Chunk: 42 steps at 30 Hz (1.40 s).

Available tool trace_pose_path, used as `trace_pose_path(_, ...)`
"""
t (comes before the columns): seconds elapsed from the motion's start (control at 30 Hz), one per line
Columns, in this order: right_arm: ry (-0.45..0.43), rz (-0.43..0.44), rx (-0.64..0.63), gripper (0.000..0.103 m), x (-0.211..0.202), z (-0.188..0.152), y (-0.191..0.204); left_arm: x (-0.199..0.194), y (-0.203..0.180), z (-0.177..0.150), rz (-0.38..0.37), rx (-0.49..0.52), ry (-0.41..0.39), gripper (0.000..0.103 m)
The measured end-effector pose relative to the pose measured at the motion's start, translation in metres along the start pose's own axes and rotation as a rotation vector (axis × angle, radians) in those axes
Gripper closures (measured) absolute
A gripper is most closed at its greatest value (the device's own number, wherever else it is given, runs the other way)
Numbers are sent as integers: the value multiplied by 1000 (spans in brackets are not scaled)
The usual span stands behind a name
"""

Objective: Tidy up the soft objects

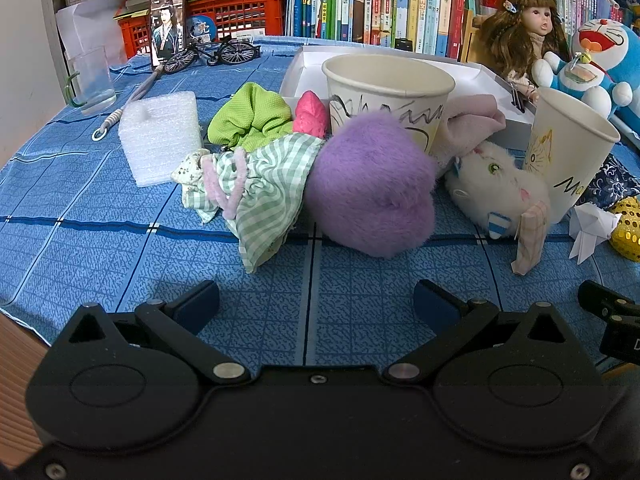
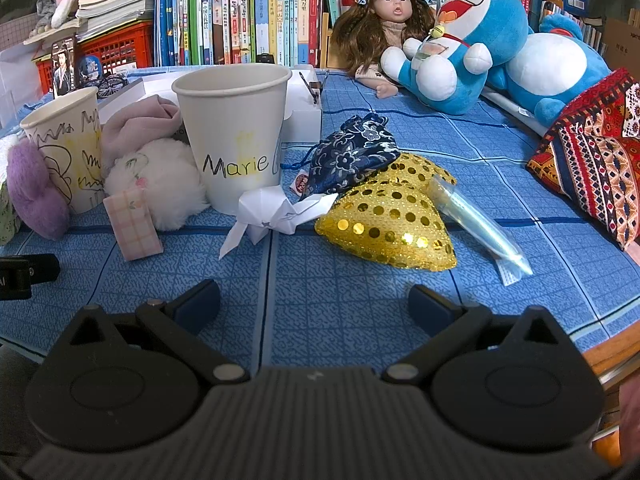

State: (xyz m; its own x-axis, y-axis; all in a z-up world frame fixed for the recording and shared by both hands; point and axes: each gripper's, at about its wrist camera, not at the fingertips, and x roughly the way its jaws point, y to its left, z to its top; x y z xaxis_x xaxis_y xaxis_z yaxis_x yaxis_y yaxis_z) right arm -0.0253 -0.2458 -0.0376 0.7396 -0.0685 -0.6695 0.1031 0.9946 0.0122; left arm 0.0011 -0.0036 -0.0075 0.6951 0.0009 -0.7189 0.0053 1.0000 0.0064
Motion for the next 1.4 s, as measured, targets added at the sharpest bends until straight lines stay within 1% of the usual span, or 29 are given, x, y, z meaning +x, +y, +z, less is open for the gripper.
trace_pose_path(0.93, 0, -3, 2, 0, -1, 0, 1, -2, -1, 0, -3, 6, -3, 0)
trace_pose_path(1.23, -12, -6, 6, 0, -2, -2, 0, -5, 4, -2, -25, 25, -24, 0)
trace_pose_path(1.4, -33, -9, -3, 0, -6, -5, 2, -5, 5, -2, -29, 27, -26, 0)
